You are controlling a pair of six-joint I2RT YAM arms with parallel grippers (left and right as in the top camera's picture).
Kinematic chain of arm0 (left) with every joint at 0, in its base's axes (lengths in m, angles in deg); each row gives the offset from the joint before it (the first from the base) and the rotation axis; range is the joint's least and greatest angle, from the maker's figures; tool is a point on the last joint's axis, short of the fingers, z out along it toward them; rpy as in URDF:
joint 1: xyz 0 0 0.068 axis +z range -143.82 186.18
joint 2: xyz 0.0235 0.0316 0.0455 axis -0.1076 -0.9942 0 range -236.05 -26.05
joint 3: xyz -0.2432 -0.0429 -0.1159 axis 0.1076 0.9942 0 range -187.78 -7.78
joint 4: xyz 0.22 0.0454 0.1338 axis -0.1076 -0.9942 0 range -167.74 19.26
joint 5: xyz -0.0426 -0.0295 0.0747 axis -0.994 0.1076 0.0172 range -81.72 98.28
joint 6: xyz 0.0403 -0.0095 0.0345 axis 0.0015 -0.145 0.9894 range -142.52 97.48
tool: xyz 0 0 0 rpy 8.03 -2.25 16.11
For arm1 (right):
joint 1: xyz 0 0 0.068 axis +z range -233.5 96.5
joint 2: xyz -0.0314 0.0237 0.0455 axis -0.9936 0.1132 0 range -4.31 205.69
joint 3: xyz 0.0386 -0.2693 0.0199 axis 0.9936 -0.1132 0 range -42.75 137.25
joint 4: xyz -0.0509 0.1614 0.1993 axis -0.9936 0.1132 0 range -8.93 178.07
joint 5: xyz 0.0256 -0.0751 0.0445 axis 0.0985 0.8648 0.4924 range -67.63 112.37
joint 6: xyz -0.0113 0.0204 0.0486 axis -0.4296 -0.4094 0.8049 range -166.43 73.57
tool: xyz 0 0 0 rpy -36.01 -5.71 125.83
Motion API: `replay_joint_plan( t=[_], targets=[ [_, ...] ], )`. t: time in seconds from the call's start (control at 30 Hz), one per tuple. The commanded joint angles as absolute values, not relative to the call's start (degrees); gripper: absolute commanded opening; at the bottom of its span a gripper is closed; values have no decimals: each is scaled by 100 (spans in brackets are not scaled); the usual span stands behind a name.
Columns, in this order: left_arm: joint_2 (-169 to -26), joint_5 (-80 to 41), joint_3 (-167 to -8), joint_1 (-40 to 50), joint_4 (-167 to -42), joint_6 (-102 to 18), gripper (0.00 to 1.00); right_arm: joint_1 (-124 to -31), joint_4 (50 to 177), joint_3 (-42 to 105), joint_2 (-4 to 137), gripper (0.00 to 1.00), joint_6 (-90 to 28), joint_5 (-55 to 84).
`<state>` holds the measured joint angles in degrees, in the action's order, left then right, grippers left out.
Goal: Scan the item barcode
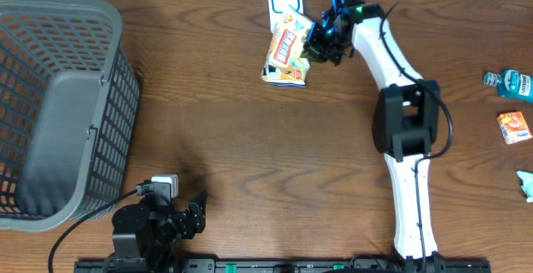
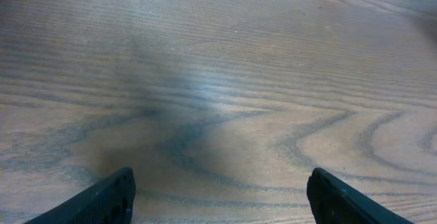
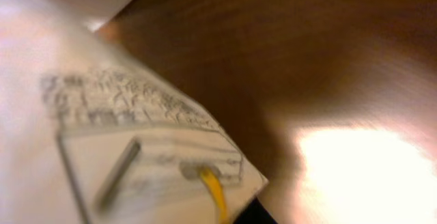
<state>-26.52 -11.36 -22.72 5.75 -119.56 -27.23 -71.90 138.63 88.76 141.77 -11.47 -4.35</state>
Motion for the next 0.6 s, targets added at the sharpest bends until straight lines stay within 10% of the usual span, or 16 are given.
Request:
replay_joint_plan(
  t=[0.0,0.43,0.57],
  targets=[
    [-2628,-1206,-2287,584,-12043,-2754,80,-7271,14167,8939,12887,1,-2069,526],
    [-2628,-1206,-2287,584,-12043,-2756,80,-8683,16838,8919,11425,1,-2137,4340],
    [-2628,-1206,-2287,584,-12043,-2756,80,-9048,16862,8779,11464,2,-3324,2277]
  ],
)
